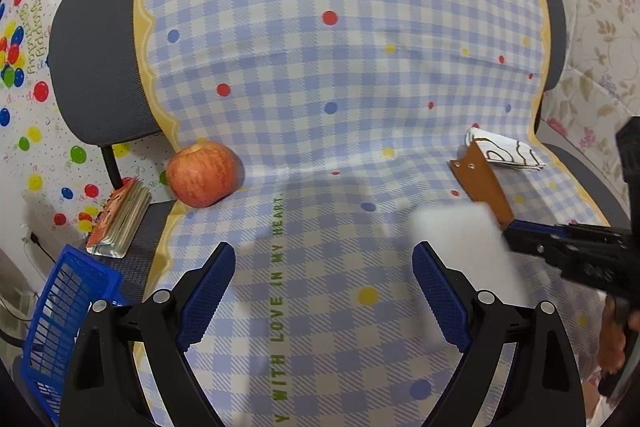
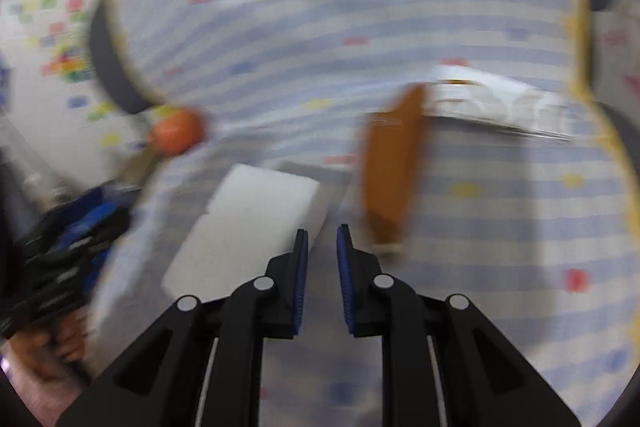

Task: Collect trash
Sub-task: 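Grasp the brown leather sheath with the right gripper while the left gripper grasps the white sponge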

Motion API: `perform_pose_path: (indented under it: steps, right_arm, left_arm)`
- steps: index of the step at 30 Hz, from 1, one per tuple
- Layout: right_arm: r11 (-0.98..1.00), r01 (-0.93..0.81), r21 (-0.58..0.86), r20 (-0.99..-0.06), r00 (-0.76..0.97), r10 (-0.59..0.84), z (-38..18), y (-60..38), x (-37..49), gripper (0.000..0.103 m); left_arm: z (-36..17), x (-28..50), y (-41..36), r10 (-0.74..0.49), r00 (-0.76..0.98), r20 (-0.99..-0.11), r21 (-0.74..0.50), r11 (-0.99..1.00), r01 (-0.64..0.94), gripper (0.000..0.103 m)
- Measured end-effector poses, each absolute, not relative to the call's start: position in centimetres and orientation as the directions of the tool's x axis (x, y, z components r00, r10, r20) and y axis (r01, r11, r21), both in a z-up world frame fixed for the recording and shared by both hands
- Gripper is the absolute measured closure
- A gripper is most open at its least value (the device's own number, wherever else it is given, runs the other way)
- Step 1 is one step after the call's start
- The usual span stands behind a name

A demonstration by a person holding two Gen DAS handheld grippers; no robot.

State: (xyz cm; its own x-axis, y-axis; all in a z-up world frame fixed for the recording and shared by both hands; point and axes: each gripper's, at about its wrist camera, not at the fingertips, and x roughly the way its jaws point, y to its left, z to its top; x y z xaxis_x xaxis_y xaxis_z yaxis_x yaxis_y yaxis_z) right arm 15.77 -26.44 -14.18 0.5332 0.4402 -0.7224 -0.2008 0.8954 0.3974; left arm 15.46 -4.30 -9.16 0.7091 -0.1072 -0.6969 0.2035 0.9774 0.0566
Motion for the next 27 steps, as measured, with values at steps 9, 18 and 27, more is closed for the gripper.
perform_pose_path:
  steps: [9, 18, 27]
  right_arm:
    - [0.983, -0.006, 0.181, -0.781, 0.607, 0.147, -15.3, -27.7, 19.6, 0.037]
    - [0.962, 0.03, 0.273, -0.816, 0.536, 0.215, -16.1, -29.3, 21.9, 0.076]
    - [0.964, 0.16, 0.211, -0.831, 0.549, 0.091, -14.8, -33.8, 10.9, 0.077]
  left_arm:
    - [-10.0, 15.7, -5.2, -0.141, 0.689, -0.711, 0.026, 0.974, 0.226, 0.014]
    - [-9.9, 14.9, -5.9, -0.151, 0.686, -0.712, 0.037, 0.967, 0.251, 0.014]
    - [-10.4, 13.2, -7.4, -0.225, 0.658, -0.719, -0.012, 0.95, 0.311, 0.014]
